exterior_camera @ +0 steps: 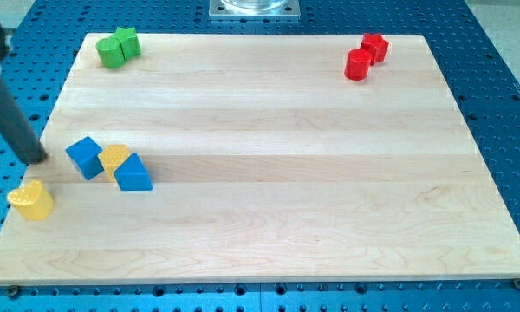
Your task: Slide the cube diagonally top right to the hexagon
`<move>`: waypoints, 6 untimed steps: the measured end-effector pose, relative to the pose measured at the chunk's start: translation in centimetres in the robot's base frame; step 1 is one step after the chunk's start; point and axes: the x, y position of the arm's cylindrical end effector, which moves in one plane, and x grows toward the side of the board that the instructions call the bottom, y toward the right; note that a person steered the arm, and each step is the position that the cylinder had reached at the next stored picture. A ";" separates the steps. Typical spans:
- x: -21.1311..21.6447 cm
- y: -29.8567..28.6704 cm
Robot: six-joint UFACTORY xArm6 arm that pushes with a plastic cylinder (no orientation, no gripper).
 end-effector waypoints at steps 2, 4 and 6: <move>5.0 1.4; 5.4 2.9; -1.4 10.1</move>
